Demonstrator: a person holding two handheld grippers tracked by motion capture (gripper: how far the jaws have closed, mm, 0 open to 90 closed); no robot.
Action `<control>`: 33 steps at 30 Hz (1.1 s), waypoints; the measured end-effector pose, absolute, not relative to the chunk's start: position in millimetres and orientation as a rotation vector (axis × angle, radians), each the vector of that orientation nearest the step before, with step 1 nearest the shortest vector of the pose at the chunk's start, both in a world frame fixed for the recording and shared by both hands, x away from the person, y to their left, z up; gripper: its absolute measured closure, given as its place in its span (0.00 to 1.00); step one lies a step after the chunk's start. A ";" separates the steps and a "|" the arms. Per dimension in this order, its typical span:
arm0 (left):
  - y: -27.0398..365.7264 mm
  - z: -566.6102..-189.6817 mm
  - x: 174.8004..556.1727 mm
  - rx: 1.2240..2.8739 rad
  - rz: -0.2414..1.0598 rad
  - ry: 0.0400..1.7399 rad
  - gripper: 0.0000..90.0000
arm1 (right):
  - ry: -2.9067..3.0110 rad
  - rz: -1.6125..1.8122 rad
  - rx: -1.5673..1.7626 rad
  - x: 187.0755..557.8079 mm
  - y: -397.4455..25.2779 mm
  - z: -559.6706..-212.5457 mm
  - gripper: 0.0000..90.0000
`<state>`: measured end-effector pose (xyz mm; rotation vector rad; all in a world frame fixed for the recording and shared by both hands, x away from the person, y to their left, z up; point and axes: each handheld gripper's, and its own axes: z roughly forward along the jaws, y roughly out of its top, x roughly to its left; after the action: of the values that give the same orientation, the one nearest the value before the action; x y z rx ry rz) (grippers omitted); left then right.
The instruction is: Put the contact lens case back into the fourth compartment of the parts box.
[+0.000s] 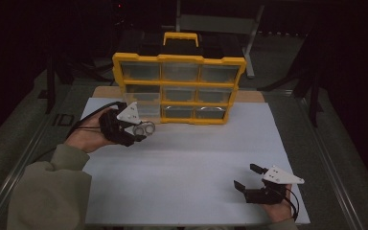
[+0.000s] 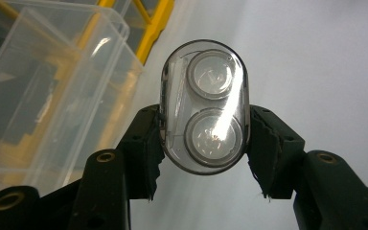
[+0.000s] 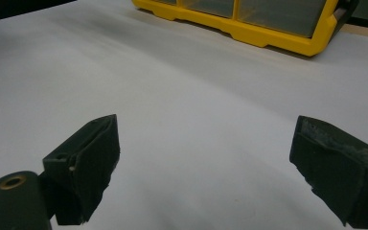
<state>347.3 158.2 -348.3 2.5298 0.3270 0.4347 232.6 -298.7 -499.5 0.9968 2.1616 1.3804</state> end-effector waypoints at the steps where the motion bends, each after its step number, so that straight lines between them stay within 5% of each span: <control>1: 158.6 -346.5 347.9 2.529 0.436 0.328 0.55 | 2.160 1.381 0.998 232.5 -298.8 -499.5 0.11; 33: 162.9 -301.5 389.0 2.546 0.471 0.427 0.55 | 2.160 1.385 1.016 233.7 -300.6 -500.9 0.11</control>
<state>389.0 162.9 -301.5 2.5459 0.4265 0.4707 233.7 -300.6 -500.9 1.0157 2.1595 1.3851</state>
